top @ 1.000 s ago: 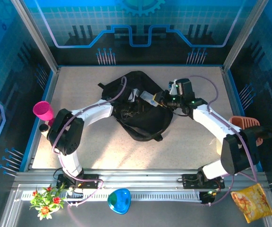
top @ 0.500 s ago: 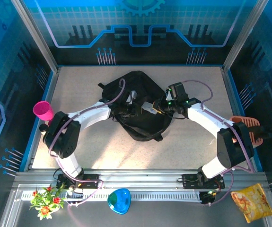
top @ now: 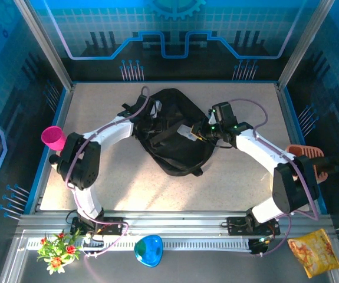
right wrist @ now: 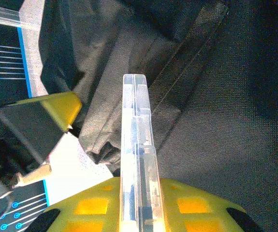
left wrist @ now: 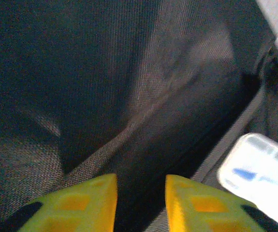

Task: Pack books, pencil case, and school supplies into a backpack

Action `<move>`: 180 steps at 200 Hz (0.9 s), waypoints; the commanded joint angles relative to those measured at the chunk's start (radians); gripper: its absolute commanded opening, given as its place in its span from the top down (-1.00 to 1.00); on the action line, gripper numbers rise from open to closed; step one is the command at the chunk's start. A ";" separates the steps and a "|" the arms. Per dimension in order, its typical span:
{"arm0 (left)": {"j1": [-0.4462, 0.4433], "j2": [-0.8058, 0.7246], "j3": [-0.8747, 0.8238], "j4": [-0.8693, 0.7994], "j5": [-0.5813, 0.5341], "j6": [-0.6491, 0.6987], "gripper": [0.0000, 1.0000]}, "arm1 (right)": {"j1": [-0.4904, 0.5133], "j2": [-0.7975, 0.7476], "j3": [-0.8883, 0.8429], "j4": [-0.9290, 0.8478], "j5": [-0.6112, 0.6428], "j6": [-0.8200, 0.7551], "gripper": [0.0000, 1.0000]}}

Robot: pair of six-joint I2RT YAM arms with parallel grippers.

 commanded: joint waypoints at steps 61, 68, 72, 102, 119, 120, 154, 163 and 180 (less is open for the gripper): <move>-0.060 -0.031 -0.090 0.000 0.114 0.019 0.78 | 0.005 0.068 0.158 -0.013 0.003 -0.012 0.69; -0.066 -0.034 -0.100 0.004 0.114 0.015 0.78 | 0.010 0.081 0.172 -0.021 0.011 -0.013 0.69; -0.070 -0.035 -0.104 0.007 0.112 0.012 0.78 | 0.013 0.089 0.181 -0.028 0.014 -0.013 0.69; -0.090 -0.035 -0.129 0.020 0.090 0.001 0.78 | 0.035 0.151 0.220 -0.068 0.014 -0.003 0.69; -0.089 -0.036 -0.128 0.019 0.069 0.000 0.77 | 0.046 0.163 0.212 -0.088 0.016 0.005 0.71; -0.089 -0.036 -0.127 0.018 0.068 0.000 0.76 | 0.046 0.162 0.210 -0.090 0.017 0.005 0.71; -0.090 -0.047 -0.087 -0.032 0.001 0.031 0.65 | 0.054 0.092 0.106 -0.115 0.070 0.023 0.74; -0.089 -0.047 -0.070 -0.050 -0.015 0.045 0.60 | 0.052 0.075 0.078 -0.121 0.081 0.026 0.75; -0.091 -0.037 -0.024 -0.097 -0.051 0.084 0.50 | 0.052 0.061 0.026 -0.123 0.091 0.041 0.75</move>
